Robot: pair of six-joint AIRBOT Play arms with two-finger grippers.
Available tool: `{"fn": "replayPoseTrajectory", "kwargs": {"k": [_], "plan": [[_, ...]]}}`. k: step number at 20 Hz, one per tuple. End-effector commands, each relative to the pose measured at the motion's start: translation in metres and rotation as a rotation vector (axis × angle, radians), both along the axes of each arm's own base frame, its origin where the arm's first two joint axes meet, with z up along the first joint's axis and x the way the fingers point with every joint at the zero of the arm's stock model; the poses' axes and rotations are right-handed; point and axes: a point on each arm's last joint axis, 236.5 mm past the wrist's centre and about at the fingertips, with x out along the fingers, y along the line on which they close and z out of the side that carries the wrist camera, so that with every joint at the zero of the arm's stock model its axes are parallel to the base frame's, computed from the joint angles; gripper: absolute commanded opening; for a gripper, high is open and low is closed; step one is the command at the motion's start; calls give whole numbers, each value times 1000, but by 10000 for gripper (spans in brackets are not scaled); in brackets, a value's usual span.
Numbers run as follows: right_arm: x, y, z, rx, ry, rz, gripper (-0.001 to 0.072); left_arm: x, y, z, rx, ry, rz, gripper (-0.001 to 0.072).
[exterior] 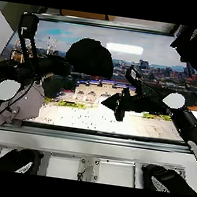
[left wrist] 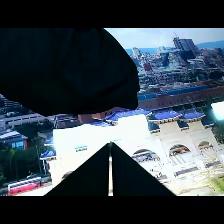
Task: Fold the clothes and pants, and hang the long-sleeved shirts on hangers.
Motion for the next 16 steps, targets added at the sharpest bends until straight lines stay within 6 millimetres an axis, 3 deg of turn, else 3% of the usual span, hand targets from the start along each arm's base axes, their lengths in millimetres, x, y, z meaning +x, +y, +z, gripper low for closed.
{"fn": "replayPoseTrajectory", "kwargs": {"k": [1, 11, 13, 16], "plan": [[0, 0, 0, 0, 1, 1, 13, 0, 0, 1, -1, -1, 0, 15], [0, 0, 0, 0, 1, 1, 13, 1, 3, 2, 14, -12, 4, 16], [0, 0, 0, 0, 1, 1, 13, 2, 20, 4, 167, -69, -10, 15], [0, 0, 0, 0, 1, 1, 13, -4, 62, 15, 366, -121, 46, 15]]}}
